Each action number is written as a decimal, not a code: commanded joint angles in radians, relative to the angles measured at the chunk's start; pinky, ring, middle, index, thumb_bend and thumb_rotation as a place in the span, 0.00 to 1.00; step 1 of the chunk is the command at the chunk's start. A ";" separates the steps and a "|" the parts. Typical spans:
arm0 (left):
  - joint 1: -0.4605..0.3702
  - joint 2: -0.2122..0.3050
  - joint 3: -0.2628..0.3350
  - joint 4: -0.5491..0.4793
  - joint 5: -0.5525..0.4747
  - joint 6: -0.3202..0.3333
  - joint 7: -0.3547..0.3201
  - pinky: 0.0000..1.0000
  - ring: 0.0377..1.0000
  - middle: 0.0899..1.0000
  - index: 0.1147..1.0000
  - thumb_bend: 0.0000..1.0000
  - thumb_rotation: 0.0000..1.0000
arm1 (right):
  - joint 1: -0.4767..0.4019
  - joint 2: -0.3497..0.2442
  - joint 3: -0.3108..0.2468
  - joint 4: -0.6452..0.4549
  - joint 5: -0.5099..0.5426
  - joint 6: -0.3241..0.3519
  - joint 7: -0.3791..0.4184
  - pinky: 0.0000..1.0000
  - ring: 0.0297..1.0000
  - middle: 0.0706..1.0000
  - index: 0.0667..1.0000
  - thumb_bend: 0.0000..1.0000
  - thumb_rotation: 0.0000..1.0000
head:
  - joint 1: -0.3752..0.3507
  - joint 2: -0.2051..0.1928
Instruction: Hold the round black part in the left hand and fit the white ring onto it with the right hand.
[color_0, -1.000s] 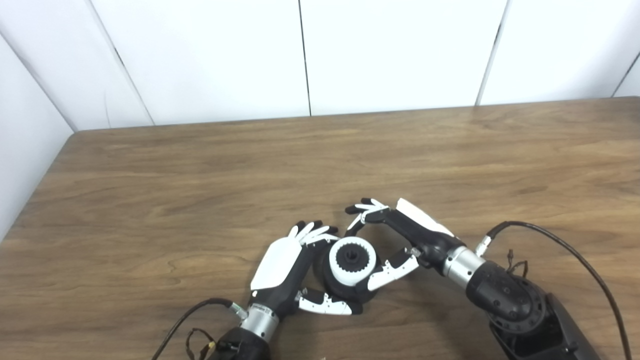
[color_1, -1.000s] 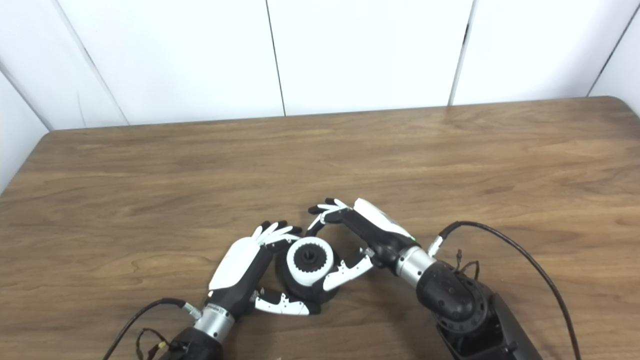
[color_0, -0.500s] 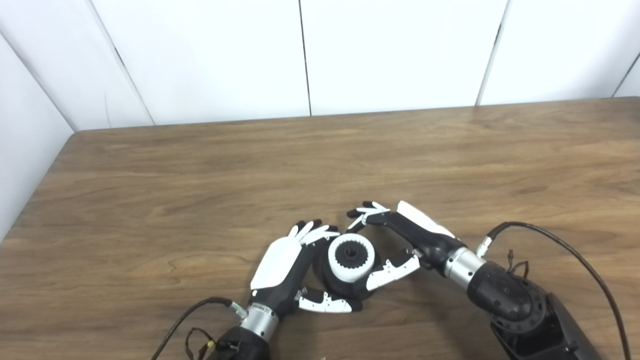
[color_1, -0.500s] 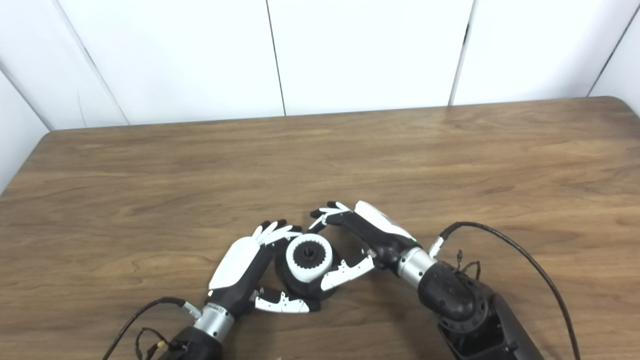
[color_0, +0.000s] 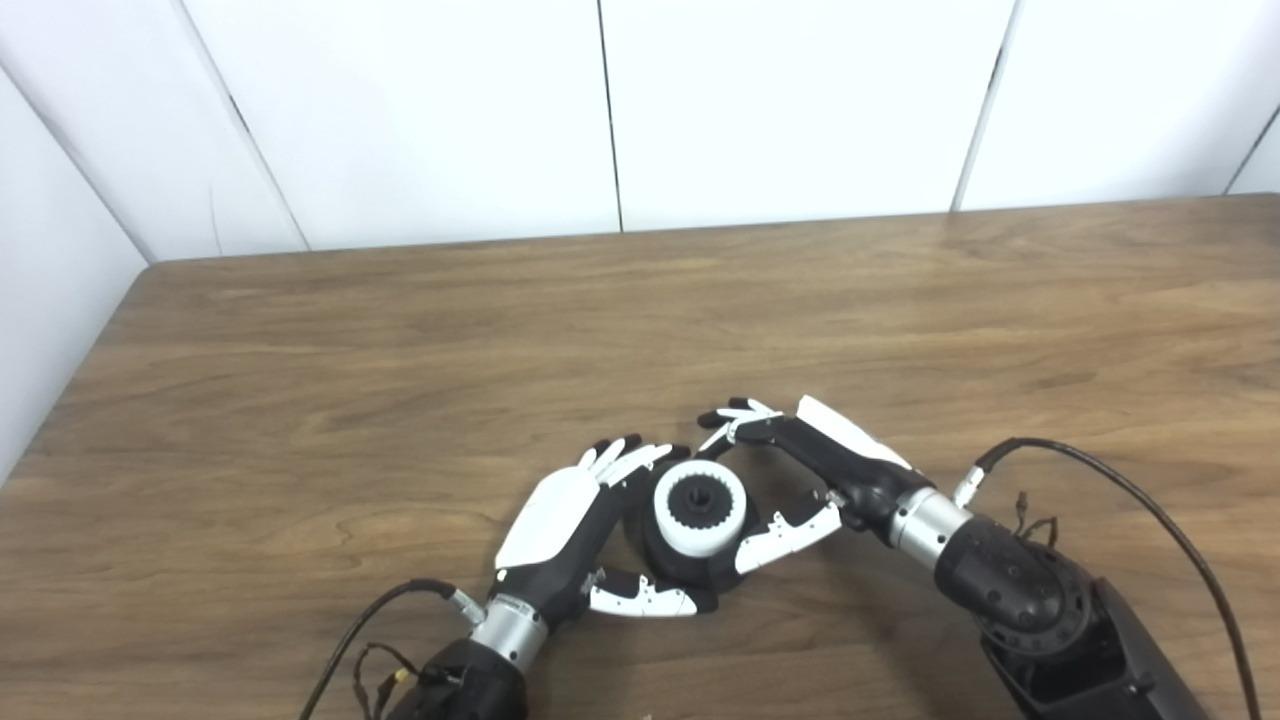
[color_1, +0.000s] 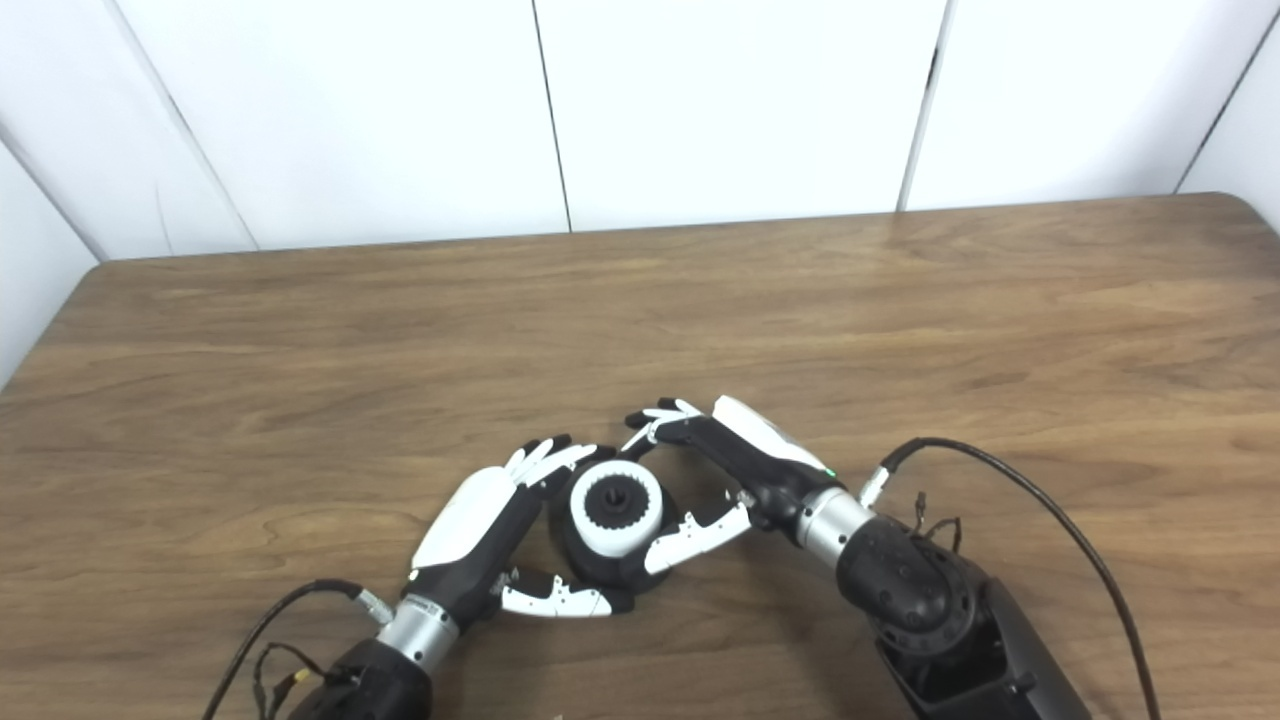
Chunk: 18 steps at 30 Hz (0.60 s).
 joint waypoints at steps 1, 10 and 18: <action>-0.009 0.026 0.010 -0.007 -0.011 0.022 -0.028 1.00 0.99 0.92 0.89 1.00 0.39 | -0.031 0.000 -0.017 -0.002 0.002 0.001 -0.006 0.96 1.00 0.90 0.71 1.00 0.33 | 0.001 0.000; -0.024 0.093 0.049 -0.082 -0.090 0.085 -0.148 1.00 1.00 0.98 0.97 1.00 0.42 | -0.034 -0.005 -0.043 -0.003 0.012 -0.011 -0.014 0.99 1.00 0.95 0.79 1.00 0.36 | 0.001 -0.006; -0.027 0.135 0.157 -0.149 -0.254 0.133 -0.196 1.00 1.00 1.00 1.00 1.00 0.39 | -0.028 -0.022 -0.090 0.002 0.031 -0.029 -0.022 1.00 1.00 1.00 0.91 1.00 0.42 | -0.002 -0.015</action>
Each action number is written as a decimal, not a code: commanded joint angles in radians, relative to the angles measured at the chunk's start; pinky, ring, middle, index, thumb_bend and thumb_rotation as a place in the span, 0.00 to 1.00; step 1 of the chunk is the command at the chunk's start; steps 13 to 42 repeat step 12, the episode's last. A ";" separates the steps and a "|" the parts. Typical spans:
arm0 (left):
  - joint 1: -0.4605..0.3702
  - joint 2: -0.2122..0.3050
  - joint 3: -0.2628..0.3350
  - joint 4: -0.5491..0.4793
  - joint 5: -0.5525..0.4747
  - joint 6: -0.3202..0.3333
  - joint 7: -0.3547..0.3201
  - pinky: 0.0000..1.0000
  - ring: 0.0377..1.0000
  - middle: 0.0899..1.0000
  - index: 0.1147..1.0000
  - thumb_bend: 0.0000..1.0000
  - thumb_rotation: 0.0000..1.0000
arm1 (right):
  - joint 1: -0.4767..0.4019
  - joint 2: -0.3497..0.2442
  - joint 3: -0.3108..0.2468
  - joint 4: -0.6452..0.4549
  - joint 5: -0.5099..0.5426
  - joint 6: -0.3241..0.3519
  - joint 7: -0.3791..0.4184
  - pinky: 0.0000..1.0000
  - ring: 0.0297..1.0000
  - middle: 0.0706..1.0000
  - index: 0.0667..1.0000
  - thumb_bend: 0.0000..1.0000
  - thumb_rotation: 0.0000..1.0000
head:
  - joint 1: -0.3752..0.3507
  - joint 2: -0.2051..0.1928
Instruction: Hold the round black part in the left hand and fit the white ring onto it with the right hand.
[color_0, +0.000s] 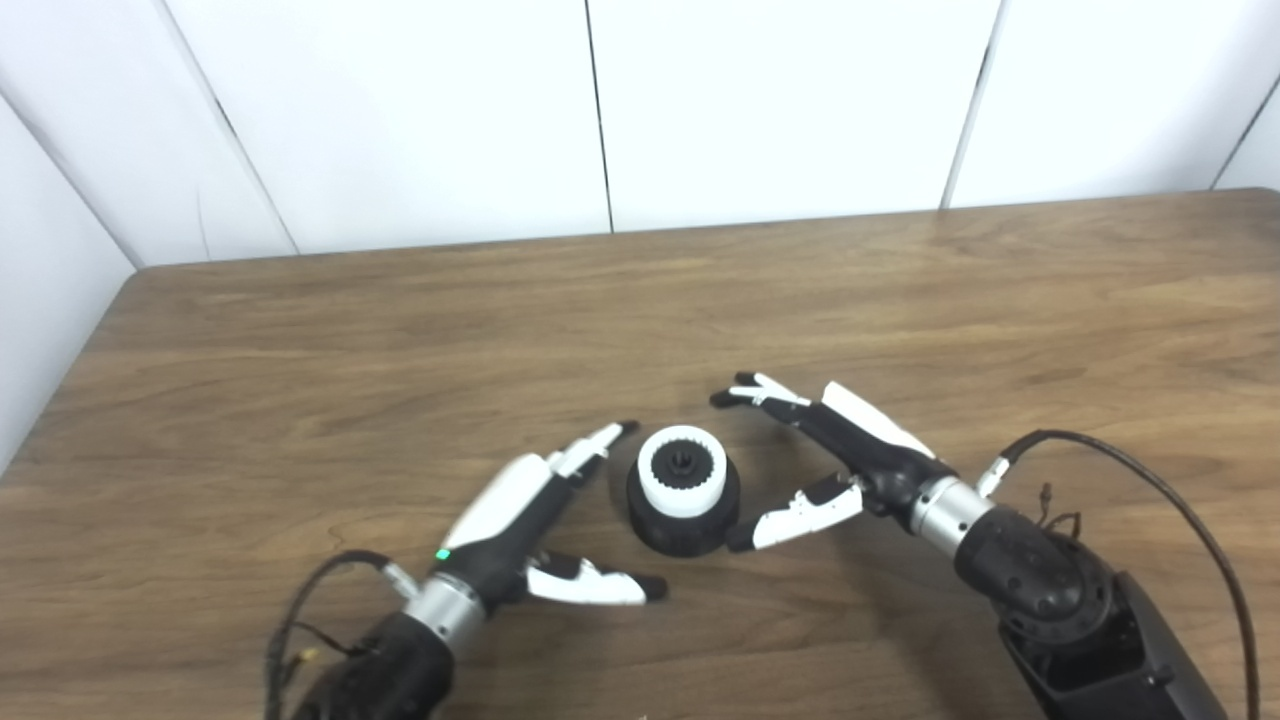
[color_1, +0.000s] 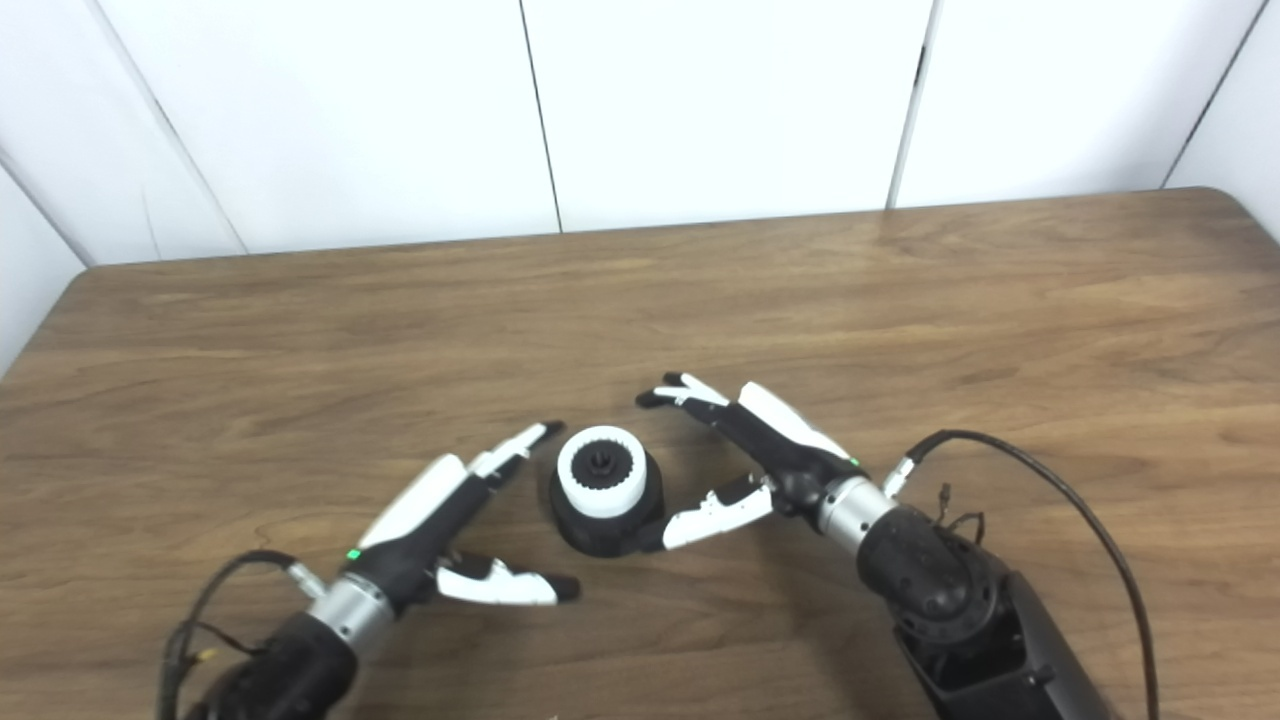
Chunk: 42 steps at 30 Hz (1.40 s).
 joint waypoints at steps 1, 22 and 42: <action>-0.010 0.034 0.033 -0.043 -0.044 0.027 -0.012 1.00 1.00 1.00 1.00 1.00 0.38 | -0.027 -0.013 -0.031 -0.007 0.019 -0.027 -0.018 1.00 1.00 1.00 0.92 1.00 0.42 | 0.000 -0.001; 0.019 0.067 0.159 -0.115 -0.181 0.090 0.006 1.00 1.00 1.00 1.00 1.00 0.35 | 0.011 -0.033 -0.104 -0.028 0.056 -0.035 -0.043 1.00 1.00 1.00 0.96 1.00 0.49 | -0.002 -0.015; 0.019 0.067 0.159 -0.115 -0.181 0.090 0.006 1.00 1.00 1.00 1.00 1.00 0.35 | 0.011 -0.033 -0.104 -0.028 0.056 -0.035 -0.043 1.00 1.00 1.00 0.96 1.00 0.49 | -0.002 -0.015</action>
